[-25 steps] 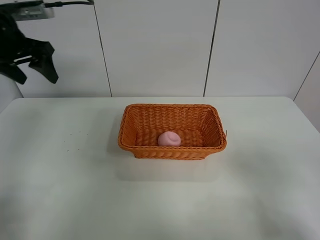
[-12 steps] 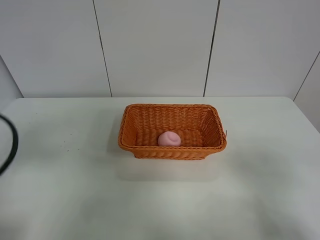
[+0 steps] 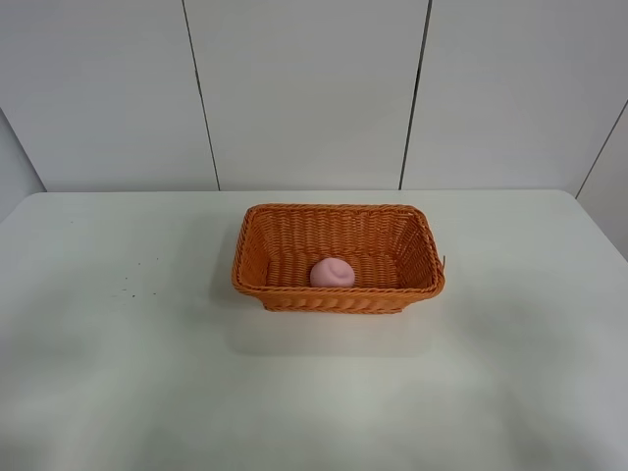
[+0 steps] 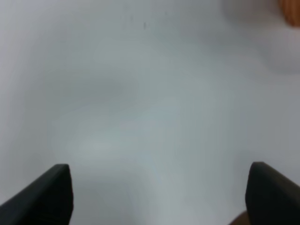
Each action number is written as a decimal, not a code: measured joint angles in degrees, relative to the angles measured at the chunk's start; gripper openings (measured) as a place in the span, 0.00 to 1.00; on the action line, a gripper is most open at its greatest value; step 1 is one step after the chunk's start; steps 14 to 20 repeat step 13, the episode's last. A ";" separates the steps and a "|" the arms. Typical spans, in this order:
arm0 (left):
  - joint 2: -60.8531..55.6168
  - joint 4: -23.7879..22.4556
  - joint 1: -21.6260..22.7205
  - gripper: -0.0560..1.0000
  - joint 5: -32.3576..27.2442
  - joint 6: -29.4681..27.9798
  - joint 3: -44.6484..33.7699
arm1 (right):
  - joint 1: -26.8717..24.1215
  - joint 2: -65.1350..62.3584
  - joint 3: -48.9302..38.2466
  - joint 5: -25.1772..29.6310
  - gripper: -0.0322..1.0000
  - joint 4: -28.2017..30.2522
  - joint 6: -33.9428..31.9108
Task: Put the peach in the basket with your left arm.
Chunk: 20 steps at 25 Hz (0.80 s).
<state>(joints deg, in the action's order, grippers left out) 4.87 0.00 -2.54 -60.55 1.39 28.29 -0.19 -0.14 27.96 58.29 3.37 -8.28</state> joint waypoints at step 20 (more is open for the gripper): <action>-5.28 -0.80 0.00 0.86 0.00 -0.37 0.00 | 0.00 0.00 0.00 0.00 0.70 0.00 0.00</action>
